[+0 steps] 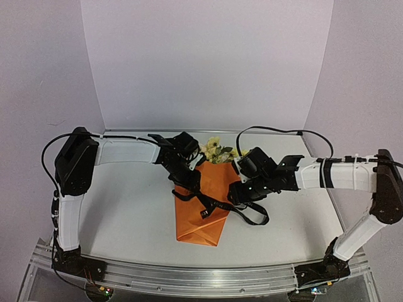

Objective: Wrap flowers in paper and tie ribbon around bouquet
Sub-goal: Cross the ribbon over the folded bouquet.

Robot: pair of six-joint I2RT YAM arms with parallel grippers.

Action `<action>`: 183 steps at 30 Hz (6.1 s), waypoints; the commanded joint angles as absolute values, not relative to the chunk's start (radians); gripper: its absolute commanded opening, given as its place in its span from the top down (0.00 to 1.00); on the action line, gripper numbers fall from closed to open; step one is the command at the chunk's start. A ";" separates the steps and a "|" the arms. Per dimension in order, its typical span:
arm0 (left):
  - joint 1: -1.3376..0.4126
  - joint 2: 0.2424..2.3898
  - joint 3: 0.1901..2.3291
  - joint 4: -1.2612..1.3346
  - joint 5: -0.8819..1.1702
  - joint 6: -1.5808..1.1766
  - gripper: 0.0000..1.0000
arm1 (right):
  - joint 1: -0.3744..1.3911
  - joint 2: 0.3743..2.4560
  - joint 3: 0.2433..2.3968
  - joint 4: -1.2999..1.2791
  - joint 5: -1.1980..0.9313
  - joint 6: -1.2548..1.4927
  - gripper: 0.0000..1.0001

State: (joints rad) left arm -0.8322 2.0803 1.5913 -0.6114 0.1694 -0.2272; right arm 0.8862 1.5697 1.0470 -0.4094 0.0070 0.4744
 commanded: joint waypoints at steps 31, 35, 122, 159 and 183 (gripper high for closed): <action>-0.702 1.722 1.373 -0.432 -0.093 -0.266 1.00 | 0.681 1.630 1.077 -0.550 -0.081 0.528 0.37; -0.682 1.697 1.343 -0.429 -0.108 -0.280 1.00 | 0.678 1.658 1.103 -0.557 -0.075 0.526 0.37; -0.614 1.650 1.264 -0.464 0.321 -0.206 1.00 | 0.643 1.753 1.276 -0.748 -0.118 0.496 0.40; -0.762 1.761 1.397 -0.518 0.368 -0.186 1.00 | 0.686 2.063 1.631 -1.060 -0.113 0.489 0.55; -0.759 1.695 1.355 -0.513 0.195 -0.232 1.00 | 0.675 1.839 1.264 -0.956 0.000 0.499 0.44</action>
